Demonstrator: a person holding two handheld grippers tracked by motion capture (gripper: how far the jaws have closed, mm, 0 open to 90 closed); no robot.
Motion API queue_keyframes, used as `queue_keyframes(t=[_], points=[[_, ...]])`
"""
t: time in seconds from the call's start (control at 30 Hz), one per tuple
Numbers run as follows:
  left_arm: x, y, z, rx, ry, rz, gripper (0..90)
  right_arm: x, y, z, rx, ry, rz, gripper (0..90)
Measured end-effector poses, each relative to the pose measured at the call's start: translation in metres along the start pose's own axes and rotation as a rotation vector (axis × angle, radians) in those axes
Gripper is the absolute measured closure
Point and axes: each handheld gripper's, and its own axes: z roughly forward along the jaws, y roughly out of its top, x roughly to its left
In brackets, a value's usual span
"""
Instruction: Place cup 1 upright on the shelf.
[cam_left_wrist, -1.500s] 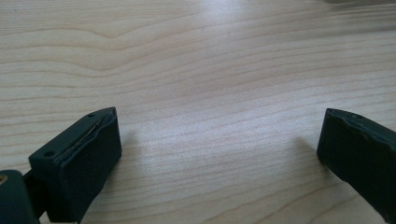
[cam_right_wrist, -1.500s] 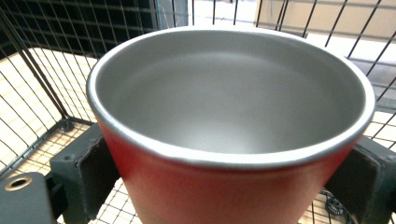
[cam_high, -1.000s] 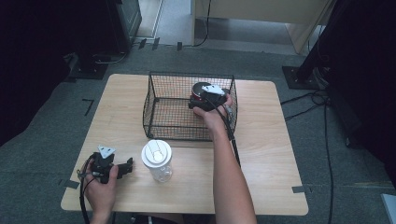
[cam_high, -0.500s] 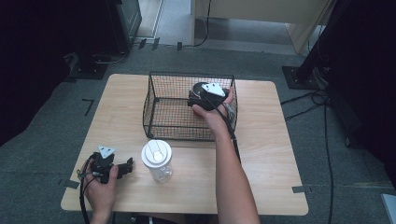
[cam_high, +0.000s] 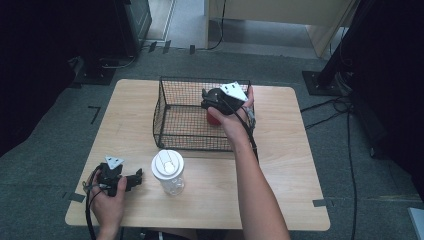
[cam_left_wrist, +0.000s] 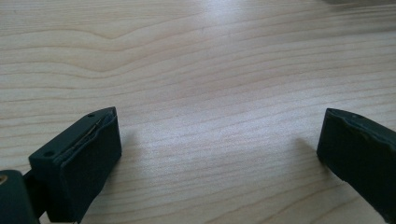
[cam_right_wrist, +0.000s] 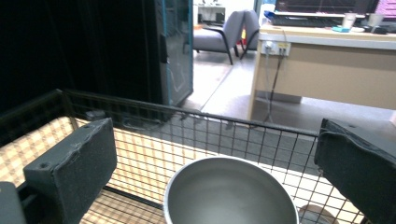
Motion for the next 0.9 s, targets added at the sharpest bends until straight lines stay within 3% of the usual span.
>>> queue_keyframes(t=[0.1, 0.37, 0.9], points=[[0.0, 0.0, 0.0, 0.002, 0.0, 0.003, 0.4, 0.0, 0.006, -0.011, -0.02, 0.035, 0.024, 0.0], [0.0, 0.0, 0.0, 0.003, 0.0, 0.004, 0.4, 0.006, 0.014, -0.043, -0.03, 0.073, 0.017, 0.0], [0.0, 0.0, 0.0, 0.002, 0.0, 0.005, 0.4, 0.025, -0.001, -0.107, -0.032, 0.148, -0.02, 0.0]])
